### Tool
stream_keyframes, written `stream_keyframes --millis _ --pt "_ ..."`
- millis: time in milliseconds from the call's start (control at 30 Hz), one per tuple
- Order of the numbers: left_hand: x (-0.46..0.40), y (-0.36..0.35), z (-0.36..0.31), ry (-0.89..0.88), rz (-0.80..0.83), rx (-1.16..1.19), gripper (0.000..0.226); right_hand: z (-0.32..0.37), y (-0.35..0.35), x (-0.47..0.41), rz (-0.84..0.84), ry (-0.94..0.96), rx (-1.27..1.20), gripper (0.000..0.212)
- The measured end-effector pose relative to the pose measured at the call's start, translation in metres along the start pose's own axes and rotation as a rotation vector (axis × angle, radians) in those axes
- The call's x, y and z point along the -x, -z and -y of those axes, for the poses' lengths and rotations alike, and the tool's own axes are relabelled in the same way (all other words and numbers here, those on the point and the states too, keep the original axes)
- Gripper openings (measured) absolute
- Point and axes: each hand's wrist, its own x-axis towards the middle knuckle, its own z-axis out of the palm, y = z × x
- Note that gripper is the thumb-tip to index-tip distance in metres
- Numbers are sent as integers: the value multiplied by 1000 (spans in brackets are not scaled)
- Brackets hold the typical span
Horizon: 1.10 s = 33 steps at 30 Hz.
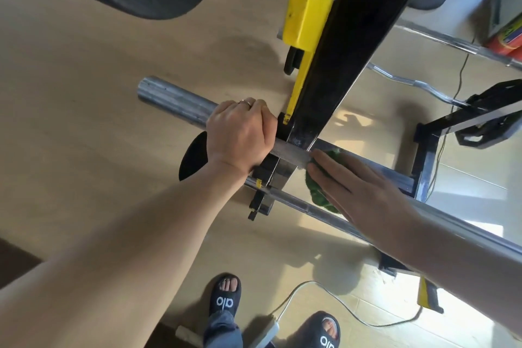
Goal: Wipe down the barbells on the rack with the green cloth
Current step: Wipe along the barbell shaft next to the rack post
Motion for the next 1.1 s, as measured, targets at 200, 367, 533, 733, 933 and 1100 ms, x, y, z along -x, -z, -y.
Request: stream_keyframes --millis 200,367,533,733,933,1100 --pt "0 1 3 -28 17 -4 39 16 3 -23 38 -13 7 65" --pt "-1 1 1 -16 -2 26 41 -12 12 32 27 28 43 55" --pt "0 -1 1 -12 -29 -3 40 5 1 -5 -13 79 64 59" --pt "1 -1 2 -23 -4 -2 41 5 8 -8 8 3 -33 73" --pt "0 -2 1 -17 -35 17 43 -19 13 33 27 2 -23 67" --pt "0 0 1 -4 -56 2 39 -4 9 -13 -91 93 -33 53"
